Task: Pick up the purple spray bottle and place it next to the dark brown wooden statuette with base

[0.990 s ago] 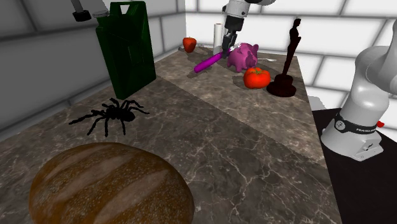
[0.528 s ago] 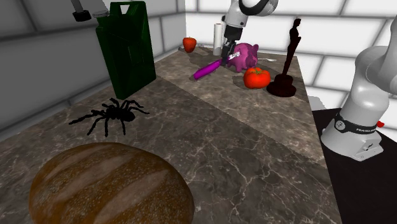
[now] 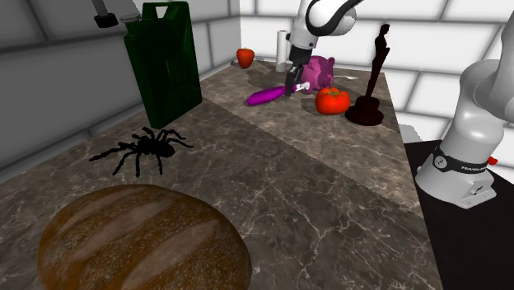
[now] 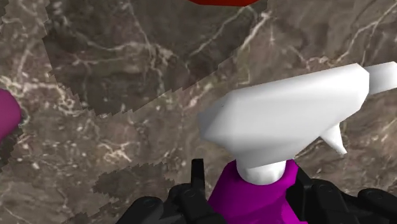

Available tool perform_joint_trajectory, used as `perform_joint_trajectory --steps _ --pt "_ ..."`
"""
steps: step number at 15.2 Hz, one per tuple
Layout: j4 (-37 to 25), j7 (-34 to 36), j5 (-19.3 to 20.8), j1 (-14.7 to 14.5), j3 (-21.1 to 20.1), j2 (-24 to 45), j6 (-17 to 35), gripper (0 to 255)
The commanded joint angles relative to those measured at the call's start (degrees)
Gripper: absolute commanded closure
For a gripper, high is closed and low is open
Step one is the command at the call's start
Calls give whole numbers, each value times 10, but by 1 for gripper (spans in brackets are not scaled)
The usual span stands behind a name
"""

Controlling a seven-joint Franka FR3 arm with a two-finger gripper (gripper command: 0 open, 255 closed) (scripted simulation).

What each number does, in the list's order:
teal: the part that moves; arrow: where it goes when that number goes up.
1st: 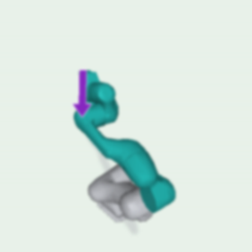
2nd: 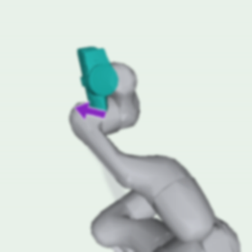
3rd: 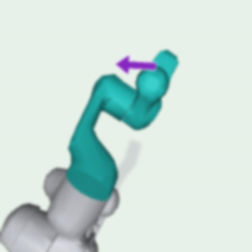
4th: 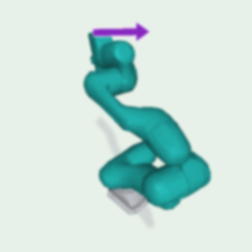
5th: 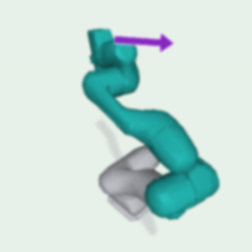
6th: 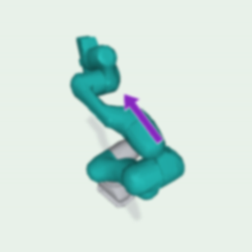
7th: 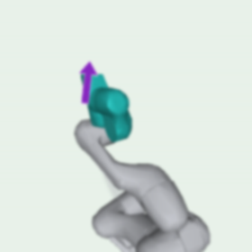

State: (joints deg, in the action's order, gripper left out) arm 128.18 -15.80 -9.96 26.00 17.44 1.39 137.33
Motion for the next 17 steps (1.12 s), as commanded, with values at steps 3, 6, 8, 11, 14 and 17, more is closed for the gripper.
perform_joint_trajectory --steps 3,6,8,11,14,17 --pt "13 -12 -14 0 -1 18 30 255" --pt "20 -22 -26 0 -3 33 50 255" --pt "20 -22 -26 0 -3 33 50 255" --pt "20 -22 -26 0 -3 33 50 255" --pt "20 -22 -26 0 -3 33 50 0" --pt "20 -22 -26 0 -3 33 50 0"
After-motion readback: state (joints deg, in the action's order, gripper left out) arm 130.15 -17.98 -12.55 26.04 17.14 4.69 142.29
